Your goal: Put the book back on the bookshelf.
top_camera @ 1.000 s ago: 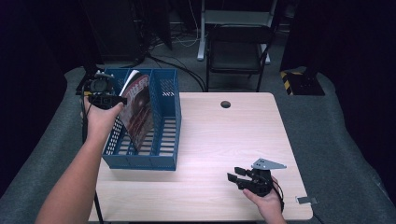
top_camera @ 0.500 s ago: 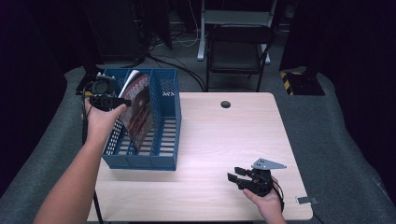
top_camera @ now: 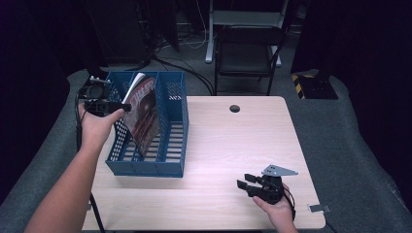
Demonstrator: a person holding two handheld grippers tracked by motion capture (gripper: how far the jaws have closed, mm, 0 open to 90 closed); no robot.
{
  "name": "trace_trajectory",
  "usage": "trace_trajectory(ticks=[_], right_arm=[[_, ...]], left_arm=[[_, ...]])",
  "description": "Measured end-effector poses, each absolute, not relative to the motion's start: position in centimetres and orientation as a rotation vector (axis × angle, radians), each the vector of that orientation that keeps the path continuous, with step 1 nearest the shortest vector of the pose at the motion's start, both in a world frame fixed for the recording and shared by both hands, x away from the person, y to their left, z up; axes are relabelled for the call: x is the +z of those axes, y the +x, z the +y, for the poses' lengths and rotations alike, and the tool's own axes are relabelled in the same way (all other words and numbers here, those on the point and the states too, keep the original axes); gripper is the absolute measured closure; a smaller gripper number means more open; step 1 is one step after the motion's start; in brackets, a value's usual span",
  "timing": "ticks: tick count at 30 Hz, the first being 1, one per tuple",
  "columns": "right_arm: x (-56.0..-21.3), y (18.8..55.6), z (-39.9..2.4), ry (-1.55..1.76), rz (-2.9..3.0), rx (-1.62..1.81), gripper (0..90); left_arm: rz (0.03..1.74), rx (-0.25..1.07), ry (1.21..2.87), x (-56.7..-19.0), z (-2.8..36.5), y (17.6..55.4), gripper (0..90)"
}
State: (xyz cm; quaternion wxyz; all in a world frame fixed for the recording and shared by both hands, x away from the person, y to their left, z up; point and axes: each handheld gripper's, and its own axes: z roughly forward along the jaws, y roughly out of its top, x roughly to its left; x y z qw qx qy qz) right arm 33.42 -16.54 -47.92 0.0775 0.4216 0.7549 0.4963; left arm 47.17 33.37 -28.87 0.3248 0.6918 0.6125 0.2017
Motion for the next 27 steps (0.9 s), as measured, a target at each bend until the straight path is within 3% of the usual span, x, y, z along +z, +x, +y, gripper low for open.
trace_trajectory(ticks=[27], right_arm=[[-48.1, 33.5, -16.7, 1.276, 2.245, 1.483, 51.2]], left_arm=[[1.439, 0.513, 1.884, -26.6, 33.0, 46.1, 39.5]])
